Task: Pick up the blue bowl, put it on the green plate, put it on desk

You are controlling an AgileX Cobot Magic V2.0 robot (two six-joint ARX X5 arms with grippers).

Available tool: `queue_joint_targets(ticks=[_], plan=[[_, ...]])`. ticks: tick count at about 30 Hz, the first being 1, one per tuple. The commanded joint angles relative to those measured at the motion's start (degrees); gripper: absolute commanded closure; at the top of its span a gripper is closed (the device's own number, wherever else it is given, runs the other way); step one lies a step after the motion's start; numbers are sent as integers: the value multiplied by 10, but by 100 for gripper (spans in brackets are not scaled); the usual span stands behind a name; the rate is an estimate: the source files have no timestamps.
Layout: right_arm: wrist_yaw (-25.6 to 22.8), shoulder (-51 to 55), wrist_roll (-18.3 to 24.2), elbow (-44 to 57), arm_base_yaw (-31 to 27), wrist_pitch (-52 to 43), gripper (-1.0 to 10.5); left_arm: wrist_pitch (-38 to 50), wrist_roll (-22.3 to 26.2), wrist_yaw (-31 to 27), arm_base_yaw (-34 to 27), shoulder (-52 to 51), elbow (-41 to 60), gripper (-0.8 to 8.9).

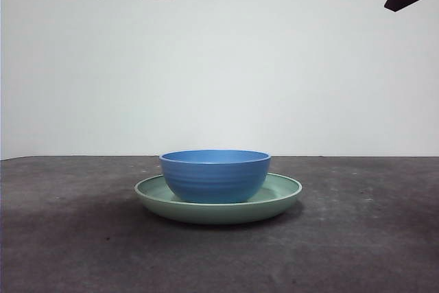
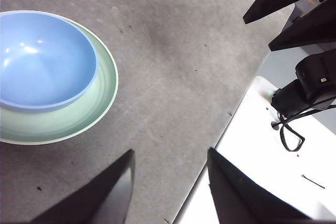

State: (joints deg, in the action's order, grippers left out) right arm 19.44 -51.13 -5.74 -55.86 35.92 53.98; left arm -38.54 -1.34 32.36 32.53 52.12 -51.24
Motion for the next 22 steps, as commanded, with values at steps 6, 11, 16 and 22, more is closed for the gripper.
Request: queue_joint_targets(ticks=[6,11,16,22], plan=[[0,-5,9,-7,4,1,934,3,5,3,3,3,-4,727],[0,-5,9,-7,4,-2,936,4,5,3,3,3,-4,803],[0,-4,8,-7,4,-13,936,5,5,3,3,3,-4,803],[0,-4,8,-7,4,-17,936,5,5,3,3,3,-4,803]])
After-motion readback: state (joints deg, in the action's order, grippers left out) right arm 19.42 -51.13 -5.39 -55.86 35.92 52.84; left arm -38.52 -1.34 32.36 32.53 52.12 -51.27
